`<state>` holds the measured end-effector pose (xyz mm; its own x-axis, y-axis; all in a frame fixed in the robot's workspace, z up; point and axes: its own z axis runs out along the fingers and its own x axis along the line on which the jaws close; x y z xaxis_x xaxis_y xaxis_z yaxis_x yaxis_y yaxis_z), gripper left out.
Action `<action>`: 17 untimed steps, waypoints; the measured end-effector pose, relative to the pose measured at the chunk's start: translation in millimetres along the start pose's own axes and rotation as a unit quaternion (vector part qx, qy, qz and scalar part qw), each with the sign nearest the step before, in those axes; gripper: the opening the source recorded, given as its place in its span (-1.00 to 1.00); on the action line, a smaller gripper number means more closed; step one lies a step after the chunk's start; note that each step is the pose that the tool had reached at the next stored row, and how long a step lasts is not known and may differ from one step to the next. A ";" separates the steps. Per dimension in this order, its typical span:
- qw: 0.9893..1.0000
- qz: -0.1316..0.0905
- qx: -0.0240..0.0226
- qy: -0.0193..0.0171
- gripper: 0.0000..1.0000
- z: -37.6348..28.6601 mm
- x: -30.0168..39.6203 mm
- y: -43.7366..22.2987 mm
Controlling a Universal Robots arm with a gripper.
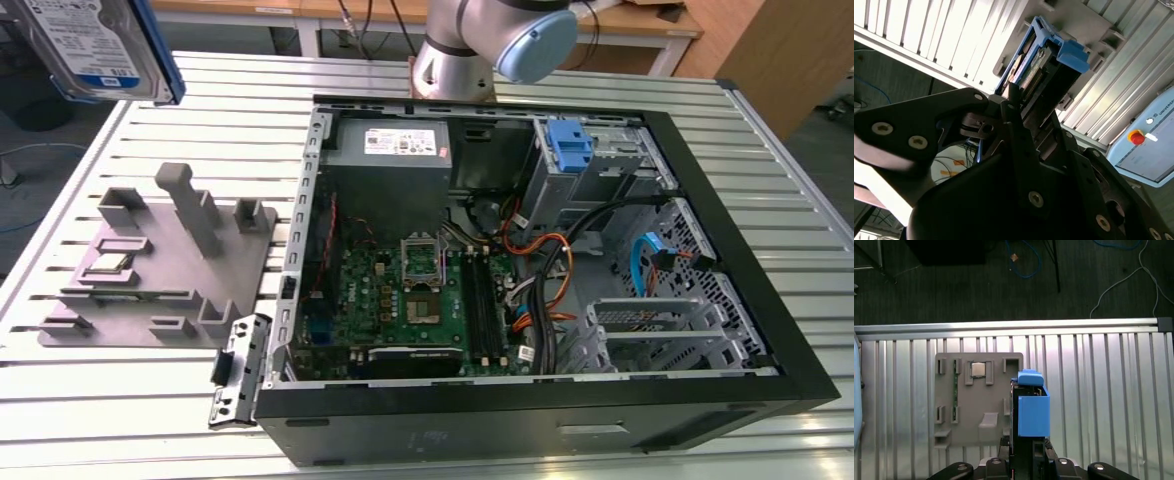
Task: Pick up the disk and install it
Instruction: 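Pick up the disk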
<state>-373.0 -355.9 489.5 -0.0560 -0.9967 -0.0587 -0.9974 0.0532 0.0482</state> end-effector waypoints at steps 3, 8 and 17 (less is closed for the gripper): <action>1.000 0.000 0.000 0.000 -0.30 -0.2 -0.2 -4.0; 1.000 0.000 0.000 0.000 -0.30 -0.4 -0.6 -10.4; 1.000 0.000 0.000 0.000 -0.30 -0.9 -1.2 -21.3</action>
<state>-351.6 -355.8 489.5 -0.0560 -0.9967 -0.0587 -0.9974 0.0532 0.0482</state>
